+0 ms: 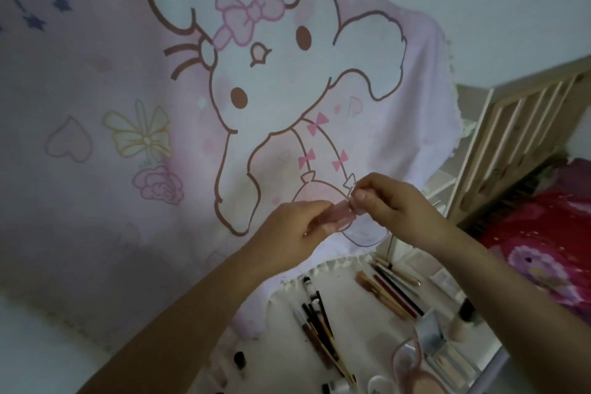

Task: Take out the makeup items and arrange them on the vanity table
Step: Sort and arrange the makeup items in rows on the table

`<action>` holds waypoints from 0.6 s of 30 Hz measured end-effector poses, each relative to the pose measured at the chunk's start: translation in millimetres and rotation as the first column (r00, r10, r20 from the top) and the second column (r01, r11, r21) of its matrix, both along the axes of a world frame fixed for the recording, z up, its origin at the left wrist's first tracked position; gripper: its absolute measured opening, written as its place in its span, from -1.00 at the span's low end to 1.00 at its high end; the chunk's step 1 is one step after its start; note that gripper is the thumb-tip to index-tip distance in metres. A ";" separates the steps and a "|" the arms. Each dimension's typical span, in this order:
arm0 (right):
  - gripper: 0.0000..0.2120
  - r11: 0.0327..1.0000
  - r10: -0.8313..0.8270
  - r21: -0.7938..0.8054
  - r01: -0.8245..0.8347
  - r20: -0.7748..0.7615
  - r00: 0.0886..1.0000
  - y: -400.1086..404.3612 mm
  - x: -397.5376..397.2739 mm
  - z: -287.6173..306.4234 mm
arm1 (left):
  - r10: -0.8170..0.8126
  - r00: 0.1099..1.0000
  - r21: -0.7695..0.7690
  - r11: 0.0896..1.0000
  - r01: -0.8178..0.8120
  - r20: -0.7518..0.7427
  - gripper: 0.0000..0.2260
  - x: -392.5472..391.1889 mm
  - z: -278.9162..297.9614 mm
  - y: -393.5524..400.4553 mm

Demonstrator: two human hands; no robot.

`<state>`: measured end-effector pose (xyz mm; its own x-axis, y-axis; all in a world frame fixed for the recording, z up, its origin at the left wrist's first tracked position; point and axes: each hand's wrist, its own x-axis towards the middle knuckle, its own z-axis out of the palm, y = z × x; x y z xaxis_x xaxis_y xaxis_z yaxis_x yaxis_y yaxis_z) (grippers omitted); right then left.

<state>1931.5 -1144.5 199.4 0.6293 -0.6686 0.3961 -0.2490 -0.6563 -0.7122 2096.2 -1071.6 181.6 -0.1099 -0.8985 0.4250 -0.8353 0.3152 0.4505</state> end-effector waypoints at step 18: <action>-0.82 0.955 0.133 0.268 -0.123 -0.018 0.991 -16.7 -11.2 -17.2 | 0.105 0.994 0.021 0.994 -0.106 0.037 -0.85 2.4 -21.4 -2.3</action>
